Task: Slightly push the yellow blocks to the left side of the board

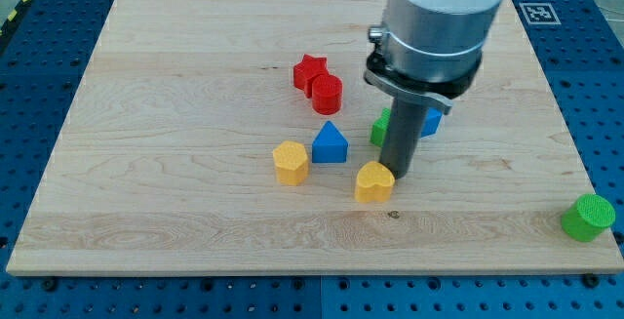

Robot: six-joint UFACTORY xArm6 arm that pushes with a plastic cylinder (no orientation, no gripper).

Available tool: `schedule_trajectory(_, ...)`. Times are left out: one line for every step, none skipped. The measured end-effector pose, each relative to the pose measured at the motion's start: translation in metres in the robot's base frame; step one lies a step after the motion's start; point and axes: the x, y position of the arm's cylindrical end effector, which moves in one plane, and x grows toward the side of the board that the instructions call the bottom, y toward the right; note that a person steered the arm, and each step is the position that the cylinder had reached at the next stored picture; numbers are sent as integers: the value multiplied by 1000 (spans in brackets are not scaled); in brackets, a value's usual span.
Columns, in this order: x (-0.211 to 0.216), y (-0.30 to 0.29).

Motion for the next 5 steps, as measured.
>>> schedule_trajectory(-4,10)
schedule_trajectory(18,24)
schedule_trajectory(29,4)
schedule_trajectory(15,-42)
schedule_trajectory(9,-52)
